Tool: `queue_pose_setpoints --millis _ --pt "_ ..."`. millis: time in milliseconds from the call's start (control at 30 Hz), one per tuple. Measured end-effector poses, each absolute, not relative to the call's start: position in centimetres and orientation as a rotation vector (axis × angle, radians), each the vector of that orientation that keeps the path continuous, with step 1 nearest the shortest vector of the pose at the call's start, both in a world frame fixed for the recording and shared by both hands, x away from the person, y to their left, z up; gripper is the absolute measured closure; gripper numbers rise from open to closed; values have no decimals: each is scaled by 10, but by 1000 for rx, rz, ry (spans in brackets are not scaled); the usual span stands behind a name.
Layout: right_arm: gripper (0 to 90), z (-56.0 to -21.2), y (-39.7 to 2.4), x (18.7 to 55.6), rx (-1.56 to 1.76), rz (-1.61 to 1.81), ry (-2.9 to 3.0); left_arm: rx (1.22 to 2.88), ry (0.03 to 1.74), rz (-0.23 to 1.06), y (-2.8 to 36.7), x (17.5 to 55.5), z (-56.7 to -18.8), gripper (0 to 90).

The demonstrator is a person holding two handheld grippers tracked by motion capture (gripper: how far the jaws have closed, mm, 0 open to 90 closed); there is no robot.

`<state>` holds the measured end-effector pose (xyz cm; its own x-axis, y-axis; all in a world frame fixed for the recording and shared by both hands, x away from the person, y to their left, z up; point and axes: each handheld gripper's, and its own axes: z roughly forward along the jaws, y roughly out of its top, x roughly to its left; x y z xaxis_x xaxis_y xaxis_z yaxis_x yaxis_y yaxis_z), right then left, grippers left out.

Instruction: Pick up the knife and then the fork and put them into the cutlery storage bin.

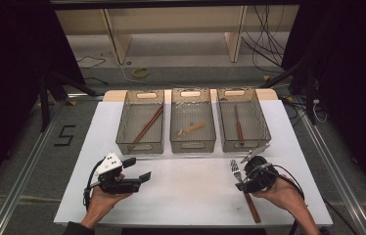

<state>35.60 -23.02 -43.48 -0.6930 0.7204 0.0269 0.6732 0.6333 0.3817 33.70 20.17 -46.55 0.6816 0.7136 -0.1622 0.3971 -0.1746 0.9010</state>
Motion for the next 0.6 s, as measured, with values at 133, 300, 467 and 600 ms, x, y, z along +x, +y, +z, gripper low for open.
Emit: queue_pose_setpoints --millis 133,300,467,600 --pt "451 -439 -232 352 1174 521 2732 1799 885 360 202 337 -465 182" --pt "472 -445 -234 349 1172 494 2750 1801 884 362 201 337 -466 182" --pt "510 -449 -233 346 1171 452 2771 1801 884 361 201 337 -466 183" --pt "542 -452 -232 344 1170 423 2790 1804 884 362 201 337 -466 182"
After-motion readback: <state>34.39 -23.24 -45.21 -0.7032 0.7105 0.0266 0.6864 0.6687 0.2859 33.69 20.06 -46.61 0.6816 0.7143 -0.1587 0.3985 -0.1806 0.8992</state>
